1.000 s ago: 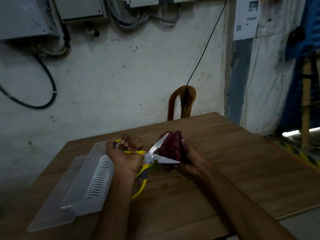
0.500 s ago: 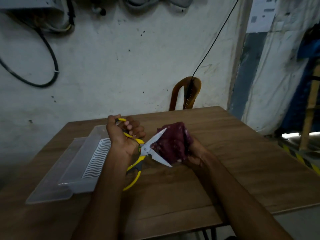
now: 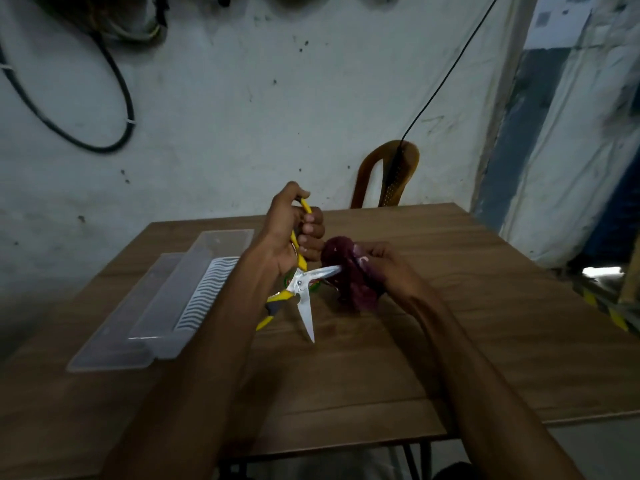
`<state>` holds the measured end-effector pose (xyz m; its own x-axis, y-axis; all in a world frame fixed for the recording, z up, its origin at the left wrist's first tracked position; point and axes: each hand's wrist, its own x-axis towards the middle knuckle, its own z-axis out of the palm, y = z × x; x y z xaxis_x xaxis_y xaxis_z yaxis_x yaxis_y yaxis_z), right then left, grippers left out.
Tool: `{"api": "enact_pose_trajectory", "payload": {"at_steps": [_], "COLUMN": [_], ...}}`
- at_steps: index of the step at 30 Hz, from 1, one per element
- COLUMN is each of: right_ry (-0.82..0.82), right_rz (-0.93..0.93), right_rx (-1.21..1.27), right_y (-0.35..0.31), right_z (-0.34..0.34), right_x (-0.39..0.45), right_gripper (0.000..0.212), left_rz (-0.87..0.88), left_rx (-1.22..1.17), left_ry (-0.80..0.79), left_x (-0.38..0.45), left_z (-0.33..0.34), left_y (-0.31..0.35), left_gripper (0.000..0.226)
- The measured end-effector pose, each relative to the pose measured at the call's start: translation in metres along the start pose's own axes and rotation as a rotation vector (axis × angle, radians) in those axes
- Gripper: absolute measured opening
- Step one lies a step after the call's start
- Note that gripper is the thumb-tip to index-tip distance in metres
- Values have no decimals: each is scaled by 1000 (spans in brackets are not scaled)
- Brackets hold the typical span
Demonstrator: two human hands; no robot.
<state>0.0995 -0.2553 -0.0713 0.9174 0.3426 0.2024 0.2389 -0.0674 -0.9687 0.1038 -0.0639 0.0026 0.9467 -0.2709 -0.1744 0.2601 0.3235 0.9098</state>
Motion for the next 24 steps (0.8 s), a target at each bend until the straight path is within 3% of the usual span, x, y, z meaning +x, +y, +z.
{"api": "enact_pose_trajectory", "payload": {"at_steps": [3,7,13,18,24], "right_ry": [-111,-291,3,20,-273], "right_rz": [-101,-40,39,17,-32], "right_rx": [-143,-365,8,18,-170], "right_y": [-7,-5,-11,-10,-3], "right_z": [0,-11,-22,-12,12], "right_x": [-1,1,-6,-3,-1], "right_gripper": [17,18,33,32,40], "left_rz": [22,50,52,-5,-2], "left_rx": [-59,-145,-207,-142,-136], "left_ry": [2,-3,-54,-79,-43], "left_x": [1,2,4,5,3], "left_z": [-7,-20,-23,-17,-17], "left_y": [-6,-7,-14,-26,-31], "left_gripper": [37,36,36,36,35]}}
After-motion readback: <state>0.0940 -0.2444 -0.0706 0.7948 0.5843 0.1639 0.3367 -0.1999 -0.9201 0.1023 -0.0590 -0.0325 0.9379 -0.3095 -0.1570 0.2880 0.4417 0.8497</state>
